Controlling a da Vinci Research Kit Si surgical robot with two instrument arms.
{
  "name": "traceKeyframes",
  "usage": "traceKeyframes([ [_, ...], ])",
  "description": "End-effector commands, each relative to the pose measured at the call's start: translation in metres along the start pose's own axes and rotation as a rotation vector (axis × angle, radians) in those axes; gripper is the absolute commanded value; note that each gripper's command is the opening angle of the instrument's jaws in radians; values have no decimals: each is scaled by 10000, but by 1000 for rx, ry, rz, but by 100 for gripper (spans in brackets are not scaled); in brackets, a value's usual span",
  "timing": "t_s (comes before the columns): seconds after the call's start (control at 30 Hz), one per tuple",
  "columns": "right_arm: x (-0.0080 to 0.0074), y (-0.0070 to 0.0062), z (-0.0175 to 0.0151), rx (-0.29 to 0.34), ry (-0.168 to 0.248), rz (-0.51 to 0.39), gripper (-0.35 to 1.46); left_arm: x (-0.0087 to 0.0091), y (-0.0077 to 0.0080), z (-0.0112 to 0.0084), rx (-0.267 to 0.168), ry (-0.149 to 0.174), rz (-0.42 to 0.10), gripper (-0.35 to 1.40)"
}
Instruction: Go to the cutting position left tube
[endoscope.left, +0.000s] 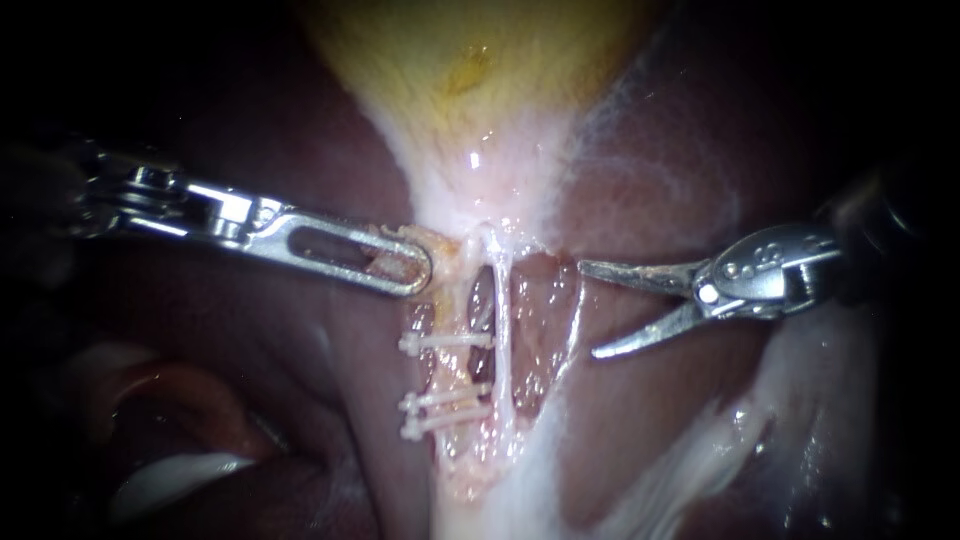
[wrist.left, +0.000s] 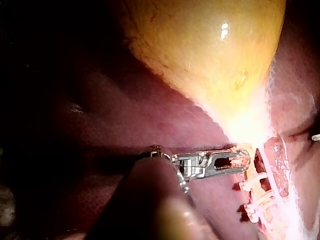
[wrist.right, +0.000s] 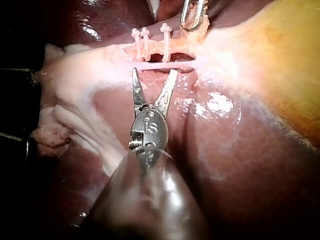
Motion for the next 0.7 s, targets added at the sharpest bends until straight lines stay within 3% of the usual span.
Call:
traceKeyframes([
  [0.03, 0, 0, 0, 0, 0, 0, 144, 0, 0, -2, 2, 1, 0, -25],
  [0.27, 0, 0, 0, 0, 0, 0, 144, -8, -6, -29, 8, 10, -11, -25],
  [0.53, 0, 0, 0, 5, 2, 0, 144, -29, -30, -73, 31, -45, -34, -30],
  [0.7, 1, 0, 1, 8, 2, 0, 144, -29, -35, -78, 33, -47, -36, -30],
])
